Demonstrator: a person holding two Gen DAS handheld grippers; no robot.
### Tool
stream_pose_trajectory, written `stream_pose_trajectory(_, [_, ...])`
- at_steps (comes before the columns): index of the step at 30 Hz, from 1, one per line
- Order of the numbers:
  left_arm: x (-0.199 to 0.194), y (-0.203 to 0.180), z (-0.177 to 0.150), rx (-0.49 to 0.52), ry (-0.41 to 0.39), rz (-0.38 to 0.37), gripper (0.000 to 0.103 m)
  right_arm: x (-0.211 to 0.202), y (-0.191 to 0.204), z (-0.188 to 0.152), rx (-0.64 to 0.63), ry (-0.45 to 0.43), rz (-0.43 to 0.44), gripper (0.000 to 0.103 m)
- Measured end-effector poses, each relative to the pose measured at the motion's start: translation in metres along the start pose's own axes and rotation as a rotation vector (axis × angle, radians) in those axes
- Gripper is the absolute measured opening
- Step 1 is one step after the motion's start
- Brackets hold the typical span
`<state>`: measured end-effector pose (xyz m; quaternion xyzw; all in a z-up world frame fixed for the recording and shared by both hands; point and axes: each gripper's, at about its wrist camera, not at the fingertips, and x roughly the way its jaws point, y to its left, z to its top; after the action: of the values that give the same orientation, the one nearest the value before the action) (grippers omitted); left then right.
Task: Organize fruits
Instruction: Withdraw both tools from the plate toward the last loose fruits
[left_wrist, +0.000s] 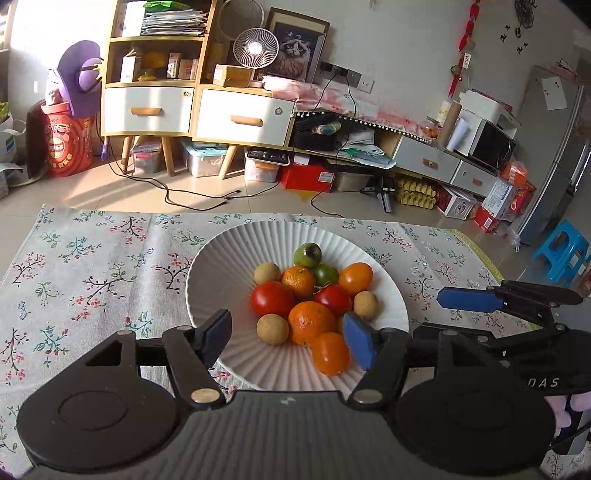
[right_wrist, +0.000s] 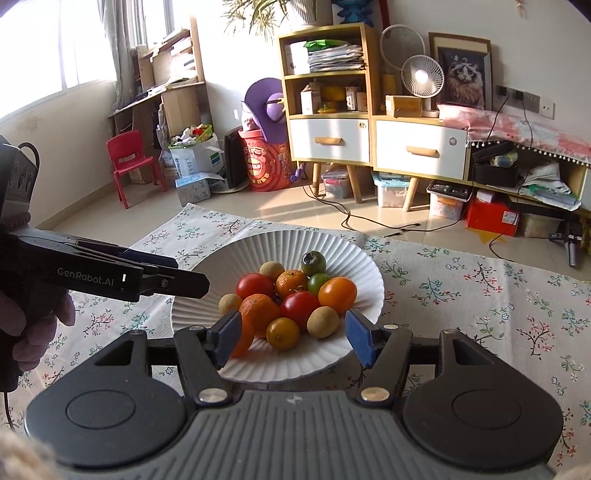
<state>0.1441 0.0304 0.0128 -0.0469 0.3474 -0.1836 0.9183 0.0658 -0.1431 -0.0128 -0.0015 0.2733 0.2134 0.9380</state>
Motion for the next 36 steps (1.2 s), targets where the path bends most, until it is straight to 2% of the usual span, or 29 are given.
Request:
stream_pose_trajectory(4, [-0.009,0.001,-0.009,0.002,-0.002,0.018,0.071,-0.007,0.005,-0.005,0.005,0.004,-0.003,0.063])
stream_pose_trajectory(11, [-0.02,0.002,-0.024,0.003,0.009,0.044,0.075,-0.016,0.014,-0.013,0.014,0.01,0.003,0.07])
stream_pose_trajectory(13, [-0.022,0.001,-0.028,0.008,0.007,0.053,0.082,-0.018,0.017,-0.016,0.013,0.015,0.005,0.072])
stream_pose_trajectory(20, [-0.024,-0.002,-0.041,0.029,0.015,0.072,0.086,-0.018,0.022,-0.026,0.022,0.034,0.003,0.082])
stream_pose_trajectory(22, [-0.025,-0.003,-0.046,0.033,0.015,0.08,0.093,-0.018,0.023,-0.029,0.028,0.035,0.001,0.085])
stream_pose_trajectory(26, [-0.025,-0.003,-0.055,0.029,0.004,0.096,0.094,-0.016,0.026,-0.036,0.04,0.031,-0.016,0.096])
stream_pose_trajectory(30, [-0.019,-0.003,-0.066,0.037,0.02,0.129,0.094,-0.009,0.033,-0.05,0.028,0.043,-0.078,0.102])
stream_pose_trajectory(36, [-0.006,0.0,-0.077,0.065,0.045,0.197,0.094,0.002,0.041,-0.064,-0.025,0.086,-0.12,0.102])
